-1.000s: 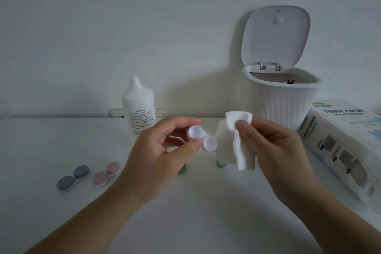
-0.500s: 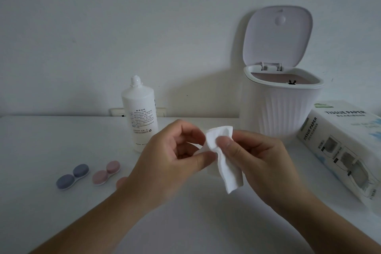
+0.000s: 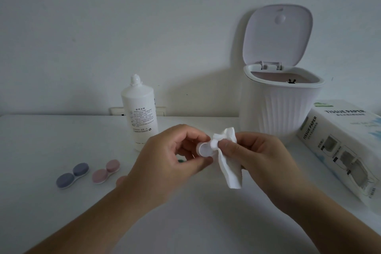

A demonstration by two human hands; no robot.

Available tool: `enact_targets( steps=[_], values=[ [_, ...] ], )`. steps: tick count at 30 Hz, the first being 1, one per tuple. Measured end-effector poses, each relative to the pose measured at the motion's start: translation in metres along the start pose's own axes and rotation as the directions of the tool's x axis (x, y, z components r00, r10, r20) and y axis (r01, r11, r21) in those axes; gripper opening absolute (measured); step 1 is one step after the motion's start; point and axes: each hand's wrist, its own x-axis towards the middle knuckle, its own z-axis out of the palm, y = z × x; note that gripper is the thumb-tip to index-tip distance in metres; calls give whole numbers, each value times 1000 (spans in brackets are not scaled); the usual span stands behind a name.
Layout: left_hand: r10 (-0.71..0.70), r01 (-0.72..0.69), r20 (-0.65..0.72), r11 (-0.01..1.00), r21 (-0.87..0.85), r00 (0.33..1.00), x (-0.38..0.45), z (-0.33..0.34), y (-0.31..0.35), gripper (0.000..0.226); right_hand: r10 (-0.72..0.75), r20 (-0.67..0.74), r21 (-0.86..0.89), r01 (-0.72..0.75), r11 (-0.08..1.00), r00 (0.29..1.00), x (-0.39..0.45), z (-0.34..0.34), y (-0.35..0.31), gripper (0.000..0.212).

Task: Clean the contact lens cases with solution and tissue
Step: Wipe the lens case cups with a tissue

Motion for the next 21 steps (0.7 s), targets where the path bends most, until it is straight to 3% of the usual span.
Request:
enact_targets(
  steps=[4,10,12,17,21],
  values=[
    [51,-49,-26,996,80,998,0,-1,-1,23,-17,7,19,17,1000,1000,0,1,-1,13],
    [-60,61,112,998,-6,992,2,-7,0,20,-60,42,28,58,998,997,-4,3,-4,20],
    [-50,52,142,999,-9,989,2,-9,0,21,-20,47,58,17,998,999,-4,2,-5,21],
    [11,-13,98,1000,12,995,2,-9,0,25,170,175,240,-210,948,970,2,-4,-4,52],
    [89,-93,61,994,64,994,2,-8,0,25,241,366,220,-335,916,899,2,-7,0,33]
  ],
)
